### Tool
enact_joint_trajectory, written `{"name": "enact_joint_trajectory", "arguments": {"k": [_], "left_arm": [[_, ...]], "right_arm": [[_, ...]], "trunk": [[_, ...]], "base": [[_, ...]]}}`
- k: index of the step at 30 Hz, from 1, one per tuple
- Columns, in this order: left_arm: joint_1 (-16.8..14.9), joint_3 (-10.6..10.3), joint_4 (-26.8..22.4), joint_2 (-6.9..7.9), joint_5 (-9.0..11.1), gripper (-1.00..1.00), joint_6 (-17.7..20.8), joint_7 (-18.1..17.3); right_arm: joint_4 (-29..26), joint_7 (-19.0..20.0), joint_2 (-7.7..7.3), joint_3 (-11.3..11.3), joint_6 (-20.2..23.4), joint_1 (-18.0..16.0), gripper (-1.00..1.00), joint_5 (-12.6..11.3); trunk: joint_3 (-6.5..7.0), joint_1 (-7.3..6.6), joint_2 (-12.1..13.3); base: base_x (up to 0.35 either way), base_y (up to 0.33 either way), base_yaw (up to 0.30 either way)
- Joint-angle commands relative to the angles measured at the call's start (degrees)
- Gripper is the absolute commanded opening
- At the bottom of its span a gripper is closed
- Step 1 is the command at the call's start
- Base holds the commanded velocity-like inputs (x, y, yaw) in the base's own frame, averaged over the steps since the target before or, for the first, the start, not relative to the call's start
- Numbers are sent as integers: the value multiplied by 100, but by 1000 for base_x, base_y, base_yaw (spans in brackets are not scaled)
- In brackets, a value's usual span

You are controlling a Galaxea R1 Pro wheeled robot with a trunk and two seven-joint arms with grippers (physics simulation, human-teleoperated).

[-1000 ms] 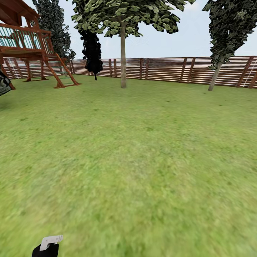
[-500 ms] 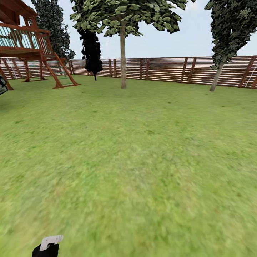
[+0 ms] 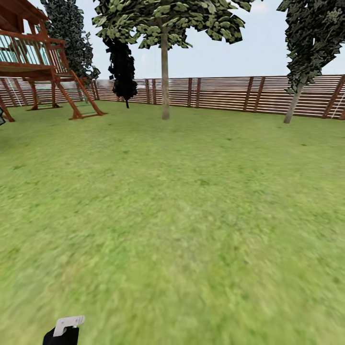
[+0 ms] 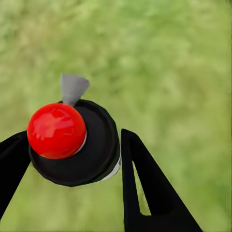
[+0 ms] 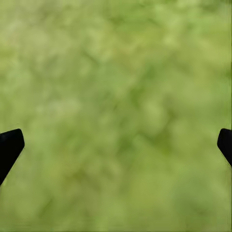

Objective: In the garden, pick up the pesticide atomizer on the floor and spray pesticide onto both trees until each tree trunk is fully covered.

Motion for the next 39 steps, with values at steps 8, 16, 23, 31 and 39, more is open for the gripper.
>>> {"name": "enact_joint_trajectory", "arguments": {"k": [8,16,23,31,39], "left_arm": [[0,-3,-1,0,-1,-100,0,0],[0,-2,-1,0,3,-100,0,0],[0,1,-1,2,0,-100,0,0],[0,2,-9,9,-2,-100,0,0],[0,3,-9,9,-2,-100,0,0]], "right_arm": [[0,0,0,0,0,0,100,0],[0,0,0,0,0,0,100,1],[0,0,0,0,0,0,100,0],[0,0,0,0,0,0,100,0],[0,0,0,0,0,0,100,-1]], "trunk": [[0,0,0],[0,0,0],[0,0,0],[0,0,0],[0,0,0]], "base": [[338,0,0],[338,0,0],[338,0,0],[338,0,0],[338,0,0]]}}
